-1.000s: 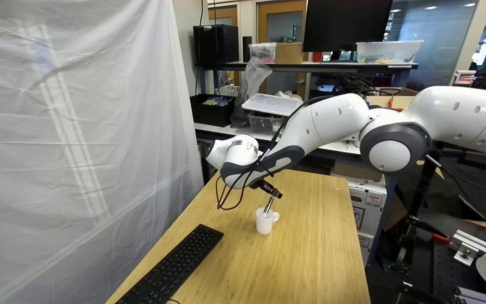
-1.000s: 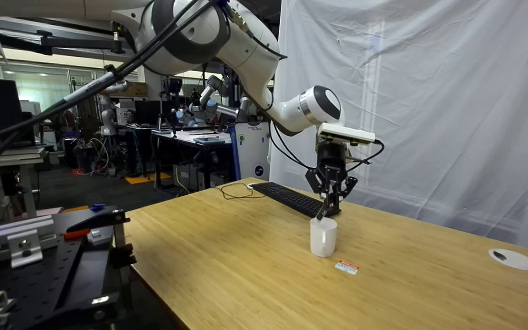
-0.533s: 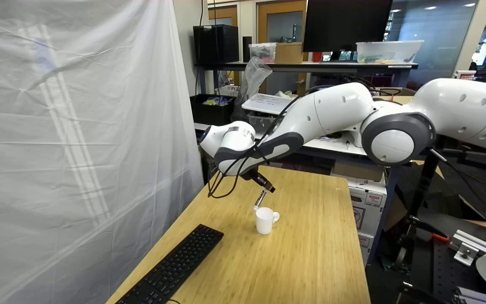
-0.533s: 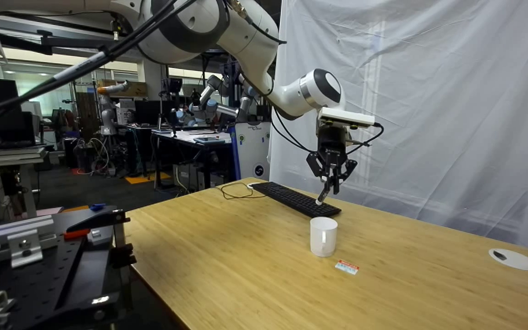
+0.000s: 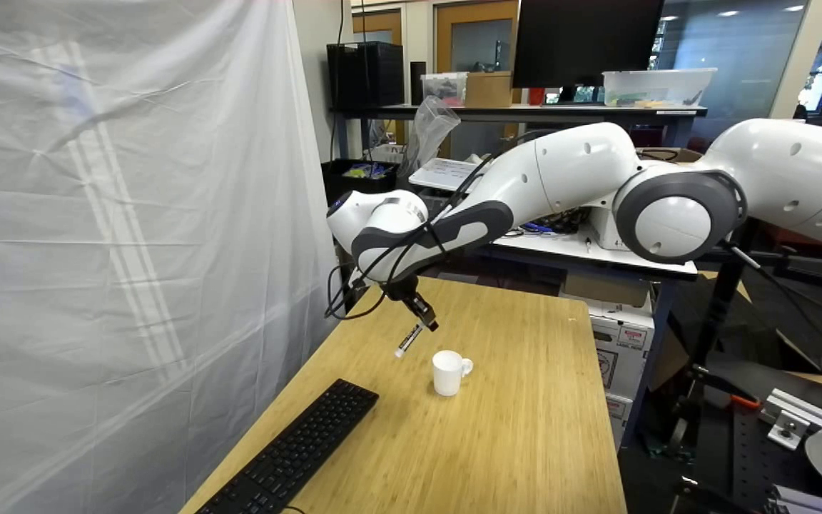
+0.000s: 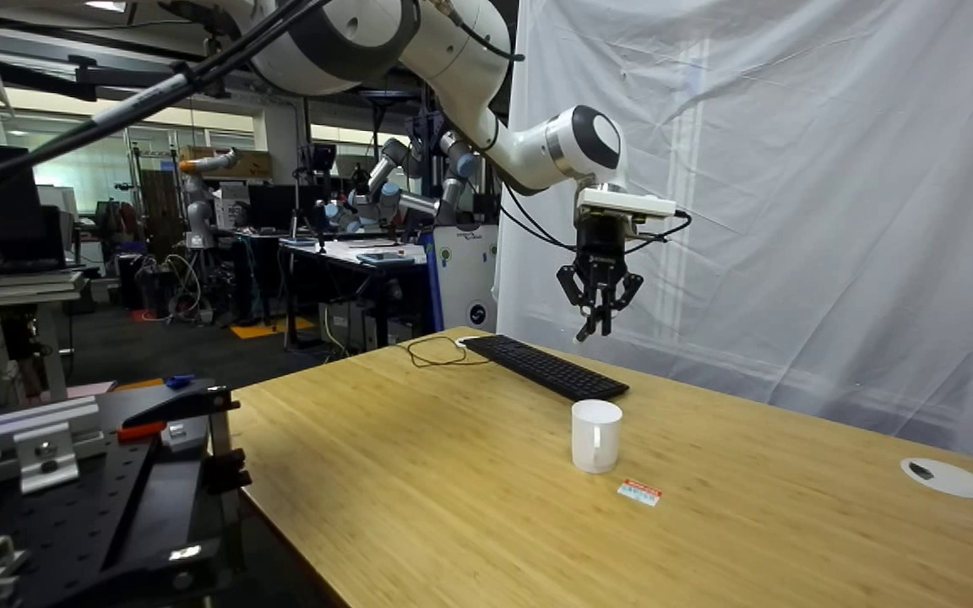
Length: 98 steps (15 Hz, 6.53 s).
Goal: Take the marker out of the cup and put it on the table
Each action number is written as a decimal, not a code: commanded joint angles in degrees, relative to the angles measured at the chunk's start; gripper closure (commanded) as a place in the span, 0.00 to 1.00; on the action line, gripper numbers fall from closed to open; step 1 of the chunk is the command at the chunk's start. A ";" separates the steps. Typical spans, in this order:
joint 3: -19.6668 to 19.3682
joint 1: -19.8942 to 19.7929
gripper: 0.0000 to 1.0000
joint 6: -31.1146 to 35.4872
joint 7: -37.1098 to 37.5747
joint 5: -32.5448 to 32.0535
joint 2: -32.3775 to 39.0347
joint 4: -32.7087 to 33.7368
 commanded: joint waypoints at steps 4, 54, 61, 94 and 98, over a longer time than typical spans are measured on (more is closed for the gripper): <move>3.26 -2.98 0.95 20.99 7.04 2.83 -7.59 -16.86; 5.89 -9.38 0.95 53.98 13.33 6.53 -14.21 -55.50; 5.83 -8.95 0.95 53.89 13.51 6.37 -12.45 -53.89; 5.43 -7.26 0.00 51.39 16.12 6.28 -18.36 -56.81; 5.80 -7.47 0.00 51.46 15.17 6.44 -16.35 -54.60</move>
